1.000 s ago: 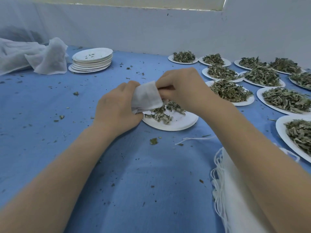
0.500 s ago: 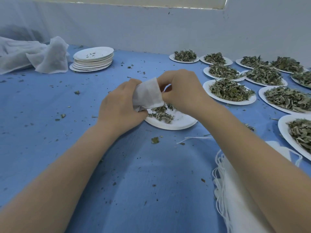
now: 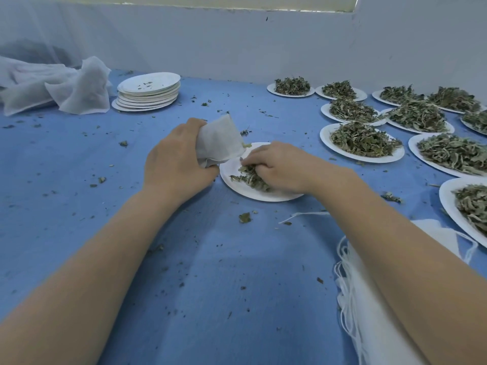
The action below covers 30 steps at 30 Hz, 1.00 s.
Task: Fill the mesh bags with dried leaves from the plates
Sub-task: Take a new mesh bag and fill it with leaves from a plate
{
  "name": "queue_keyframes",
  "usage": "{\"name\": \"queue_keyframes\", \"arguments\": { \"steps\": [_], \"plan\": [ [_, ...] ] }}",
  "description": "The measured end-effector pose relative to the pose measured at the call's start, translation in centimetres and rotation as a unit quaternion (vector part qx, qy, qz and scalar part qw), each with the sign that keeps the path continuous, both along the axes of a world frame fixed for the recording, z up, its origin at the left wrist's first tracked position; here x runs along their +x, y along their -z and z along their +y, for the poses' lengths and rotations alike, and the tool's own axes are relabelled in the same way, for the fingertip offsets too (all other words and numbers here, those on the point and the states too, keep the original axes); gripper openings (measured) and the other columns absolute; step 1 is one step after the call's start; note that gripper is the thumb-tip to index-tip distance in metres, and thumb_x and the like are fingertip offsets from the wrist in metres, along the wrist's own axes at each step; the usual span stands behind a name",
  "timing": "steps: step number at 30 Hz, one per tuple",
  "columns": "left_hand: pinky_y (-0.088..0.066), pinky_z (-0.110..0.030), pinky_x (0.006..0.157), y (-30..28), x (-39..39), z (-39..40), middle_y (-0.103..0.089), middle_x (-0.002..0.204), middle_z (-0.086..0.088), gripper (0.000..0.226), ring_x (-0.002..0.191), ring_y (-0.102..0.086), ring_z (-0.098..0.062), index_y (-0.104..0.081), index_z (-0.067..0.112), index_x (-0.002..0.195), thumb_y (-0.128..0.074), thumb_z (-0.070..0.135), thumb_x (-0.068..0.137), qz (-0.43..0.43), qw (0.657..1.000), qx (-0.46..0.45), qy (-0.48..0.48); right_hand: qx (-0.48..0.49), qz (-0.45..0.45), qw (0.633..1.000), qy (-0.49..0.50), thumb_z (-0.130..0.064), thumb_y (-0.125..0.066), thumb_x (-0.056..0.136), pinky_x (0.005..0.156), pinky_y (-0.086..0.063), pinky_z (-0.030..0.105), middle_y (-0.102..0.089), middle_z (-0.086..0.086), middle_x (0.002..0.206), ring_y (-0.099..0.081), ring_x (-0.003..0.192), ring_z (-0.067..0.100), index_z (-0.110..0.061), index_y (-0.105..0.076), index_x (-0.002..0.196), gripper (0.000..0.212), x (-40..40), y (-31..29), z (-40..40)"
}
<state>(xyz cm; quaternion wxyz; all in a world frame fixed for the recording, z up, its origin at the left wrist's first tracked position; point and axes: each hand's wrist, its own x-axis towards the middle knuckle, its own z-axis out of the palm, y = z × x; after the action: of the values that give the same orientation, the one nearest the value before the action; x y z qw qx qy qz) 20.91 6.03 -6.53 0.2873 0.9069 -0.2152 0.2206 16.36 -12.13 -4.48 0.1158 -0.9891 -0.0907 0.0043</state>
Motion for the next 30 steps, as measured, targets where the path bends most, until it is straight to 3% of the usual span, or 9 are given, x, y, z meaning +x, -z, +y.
{"name": "queue_keyframes", "arguments": {
  "steps": [4,7,11,13,16,20,23,25,30],
  "plan": [
    [-0.036,-0.031,0.070,0.0,0.0,0.0,-0.059,0.109,-0.005,0.055,0.095,-0.053,-0.030,-0.050,0.018,0.119,-0.069,0.024,0.067,0.000,1.000,0.003,0.003,0.054,0.008,0.998,0.023,-0.015,-0.038,0.092,0.077,-0.036,0.019,-0.058,-0.012,0.121,-0.046,0.102,0.006,-0.035,-0.060,0.121,0.042,-0.5,-1.3,-1.1],
    [-0.037,-0.032,0.070,-0.1,0.0,0.1,-0.058,0.110,-0.006,0.056,0.095,-0.053,-0.031,-0.049,0.017,0.120,-0.069,0.024,0.068,0.002,1.000,0.004,0.003,0.035,0.042,0.998,0.015,-0.026,-0.050,0.087,0.082,-0.034,0.024,-0.053,-0.014,0.110,-0.046,0.097,0.008,-0.036,-0.052,0.129,0.043,-0.7,-2.1,-1.5],
    [-0.036,-0.031,0.070,0.0,0.0,0.0,-0.058,0.111,-0.005,0.055,0.095,-0.052,-0.030,-0.049,0.018,0.119,-0.070,0.023,0.069,0.002,1.000,0.010,0.003,-0.032,0.085,0.996,0.012,-0.033,-0.055,0.085,0.091,-0.034,0.029,-0.039,-0.007,0.131,-0.042,0.116,0.013,-0.037,-0.042,0.138,0.054,-0.8,-1.5,-0.9],
    [-0.036,-0.032,0.069,0.0,0.0,0.0,-0.058,0.111,-0.005,0.054,0.095,-0.052,-0.030,-0.049,0.017,0.119,-0.069,0.023,0.069,-0.001,1.000,0.012,0.005,-0.039,0.053,0.998,0.005,-0.031,-0.055,0.087,0.086,-0.034,0.025,-0.040,-0.008,0.130,-0.043,0.108,0.011,-0.037,-0.048,0.133,0.047,-0.6,-0.9,-0.7],
    [-0.039,-0.033,0.070,0.1,0.1,0.0,-0.058,0.111,-0.006,0.054,0.095,-0.053,-0.031,-0.049,0.017,0.119,-0.069,0.023,0.069,-0.001,1.000,0.017,0.006,-0.013,-0.014,1.000,0.007,-0.028,-0.059,0.086,0.067,-0.040,0.023,-0.056,-0.008,0.103,-0.049,0.089,0.011,-0.033,-0.066,0.112,0.028,-0.4,-0.5,-0.5],
    [-0.039,-0.033,0.070,0.1,0.0,0.0,-0.058,0.110,-0.005,0.053,0.094,-0.053,-0.031,-0.049,0.018,0.118,-0.068,0.024,0.069,0.002,1.000,0.020,0.004,-0.017,-0.062,0.998,0.012,-0.024,-0.059,0.087,0.072,-0.048,0.034,-0.067,0.008,0.090,-0.059,0.087,0.024,-0.015,-0.073,0.093,0.017,-0.1,0.2,-0.2],
    [-0.037,-0.032,0.068,0.1,0.0,0.1,-0.058,0.109,-0.005,0.053,0.093,-0.053,-0.031,-0.049,0.018,0.117,-0.069,0.024,0.069,0.000,1.000,0.023,0.000,-0.002,-0.073,0.997,0.022,-0.023,-0.057,0.090,0.073,-0.047,0.030,-0.068,0.010,0.086,-0.061,0.083,0.022,-0.010,-0.071,0.092,0.019,-0.3,-0.2,-0.6],
    [-0.038,-0.033,0.068,0.1,0.1,0.1,-0.058,0.108,-0.006,0.053,0.092,-0.053,-0.031,-0.049,0.017,0.117,-0.069,0.024,0.068,-0.002,1.000,0.023,-0.002,0.015,-0.092,0.995,0.043,-0.024,-0.057,0.091,0.065,-0.042,0.013,-0.071,0.006,0.083,-0.063,0.076,0.019,-0.013,-0.072,0.093,0.019,-0.6,-1.2,-1.5],
    [-0.039,-0.034,0.068,0.2,-0.2,-0.1,-0.058,0.108,-0.007,0.051,0.091,-0.053,-0.032,-0.050,0.017,0.115,-0.070,0.023,0.069,-0.012,0.999,0.044,0.005,0.013,-0.167,0.985,0.045,-0.025,-0.055,0.093,0.069,-0.040,0.021,-0.070,0.009,0.087,-0.062,0.084,0.024,-0.013,-0.072,0.098,0.021,-1.1,-3.7,-2.0]
  ]
}}
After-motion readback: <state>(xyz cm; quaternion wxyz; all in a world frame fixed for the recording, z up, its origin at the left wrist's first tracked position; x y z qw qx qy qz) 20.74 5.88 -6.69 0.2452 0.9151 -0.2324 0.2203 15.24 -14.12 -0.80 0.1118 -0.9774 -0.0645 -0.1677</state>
